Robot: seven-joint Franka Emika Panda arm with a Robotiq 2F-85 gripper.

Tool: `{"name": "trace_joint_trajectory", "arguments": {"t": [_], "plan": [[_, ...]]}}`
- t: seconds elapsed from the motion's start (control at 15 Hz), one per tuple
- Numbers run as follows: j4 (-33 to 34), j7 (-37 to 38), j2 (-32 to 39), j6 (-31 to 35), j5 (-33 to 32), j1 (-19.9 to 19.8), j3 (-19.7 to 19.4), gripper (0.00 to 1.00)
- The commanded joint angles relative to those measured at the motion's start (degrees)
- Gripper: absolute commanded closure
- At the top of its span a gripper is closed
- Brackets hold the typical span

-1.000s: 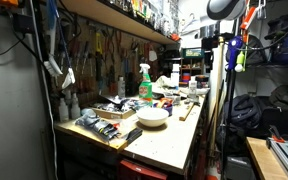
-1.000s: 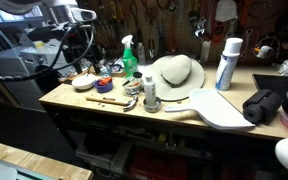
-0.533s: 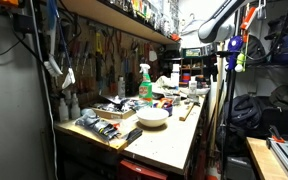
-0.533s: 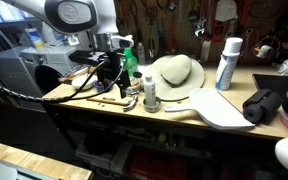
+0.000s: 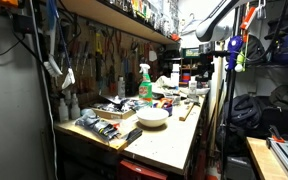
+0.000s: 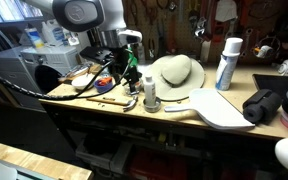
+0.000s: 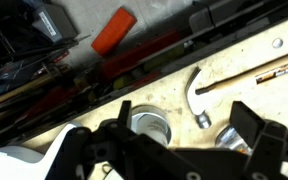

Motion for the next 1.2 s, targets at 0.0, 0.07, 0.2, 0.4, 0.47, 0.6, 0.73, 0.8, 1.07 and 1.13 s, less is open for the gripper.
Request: {"name": "trace_joint_trajectory", "arguments": {"t": [0.0,0.07,0.2,0.4,0.47,0.6,0.73,0.8,1.07,1.13], "plan": [[6.11,-0.18,6.25,5.11,10.82,-2.95,0.10,0.00],[7.33,0.71,7.59,7.16,13.32,-3.65,0.42,0.00],[8.11,1.65,9.40,10.70,14.66,-4.41,1.24,0.00],[8.09,3.94,11.77,16.33,12.21,-4.66,2.05,0.00],[8.04,4.98,12.52,17.57,10.82,-4.60,2.12,0.00],[7.72,6.08,13.47,19.50,10.01,-4.63,2.58,0.00],[7.94,7.04,14.44,20.14,9.70,-4.74,2.94,0.00],[8.04,7.46,14.73,19.94,9.62,-4.78,3.08,0.00],[8.17,8.35,15.27,18.54,9.19,-4.83,3.36,0.30],[8.02,8.41,15.20,18.66,9.11,-4.81,3.42,0.30]]}}
